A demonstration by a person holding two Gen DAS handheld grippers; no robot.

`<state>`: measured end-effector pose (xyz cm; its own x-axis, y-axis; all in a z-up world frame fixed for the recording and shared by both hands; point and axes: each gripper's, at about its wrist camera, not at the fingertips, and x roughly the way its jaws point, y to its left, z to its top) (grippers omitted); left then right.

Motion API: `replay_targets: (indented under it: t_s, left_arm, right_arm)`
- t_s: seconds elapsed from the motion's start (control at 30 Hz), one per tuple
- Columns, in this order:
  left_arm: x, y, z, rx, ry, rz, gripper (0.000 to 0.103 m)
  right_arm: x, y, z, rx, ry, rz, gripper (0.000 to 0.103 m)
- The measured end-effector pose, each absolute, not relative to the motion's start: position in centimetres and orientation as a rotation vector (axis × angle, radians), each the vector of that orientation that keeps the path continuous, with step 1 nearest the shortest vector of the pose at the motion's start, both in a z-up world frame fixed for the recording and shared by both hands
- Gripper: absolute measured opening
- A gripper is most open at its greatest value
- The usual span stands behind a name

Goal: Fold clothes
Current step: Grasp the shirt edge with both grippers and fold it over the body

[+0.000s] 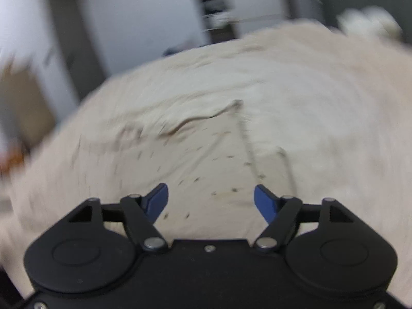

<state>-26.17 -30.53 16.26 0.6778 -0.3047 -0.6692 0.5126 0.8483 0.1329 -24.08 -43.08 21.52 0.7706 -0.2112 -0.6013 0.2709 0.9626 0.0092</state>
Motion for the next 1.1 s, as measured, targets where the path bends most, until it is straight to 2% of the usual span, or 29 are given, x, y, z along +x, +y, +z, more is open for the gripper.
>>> replay_targets:
  t_s: [0.13,0.27,0.47,0.5,0.57,0.63,0.67,0.73,0.77,0.8,0.83,0.93,1.1]
  left_arm:
    - [-29.3,-33.6,12.1,0.806,0.582,-0.500,0.077]
    - [-28.9,-33.9,7.5,1.139,0.460,-0.488,0.075]
    - [-29.0,-35.0,4.7,1.268,0.250,-0.479,0.076]
    - [-28.4,-35.0,4.4,1.259,0.242,-0.468,0.074]
    - [-27.2,-34.9,4.3,1.247,0.222,-0.460,0.065]
    - [-25.9,-35.0,3.8,1.265,0.204,-0.457,0.049]
    - [-25.5,-35.1,3.5,1.272,0.197,-0.462,0.044]
    - [-24.5,-35.6,2.8,1.292,0.176,-0.485,0.016]
    - [-24.2,-35.8,2.6,1.299,0.167,-0.497,0.010]
    - [-24.0,-36.0,2.5,1.303,0.161,-0.509,0.007]
    - [-23.8,-36.1,2.7,1.302,0.156,-0.521,0.006]
    - [-23.0,-35.8,5.3,1.272,0.150,-0.552,0.006]
    - [-22.6,-34.5,17.1,1.188,0.094,-0.529,0.005]
  right_arm:
    - [-22.8,-38.2,20.4,-0.209,0.746,-0.199,0.079]
    - [-22.4,-35.6,17.9,-0.413,0.814,-0.153,0.079]
    - [-20.7,-34.2,13.7,-0.612,0.873,-0.139,0.078]
    - [-20.6,-34.2,13.3,-0.639,0.869,-0.145,0.077]
    - [-20.4,-34.2,12.8,-0.682,0.863,-0.153,0.075]
    - [-19.6,-34.6,11.6,-0.760,0.849,-0.169,0.069]
    - [-19.2,-34.9,11.2,-0.782,0.844,-0.176,0.068]
    - [-18.6,-35.5,10.3,-0.822,0.842,-0.173,0.053]
    - [-18.4,-35.7,9.9,-0.840,0.845,-0.163,0.048]
    - [-18.1,-35.9,9.5,-0.858,0.848,-0.153,0.025]
    - [-18.2,-36.0,9.7,-0.882,0.851,-0.131,0.008]
    - [-18.4,-36.3,11.0,-0.925,0.850,-0.083,0.006]
    - [-20.1,-37.2,23.2,-0.874,0.717,-0.088,0.005]
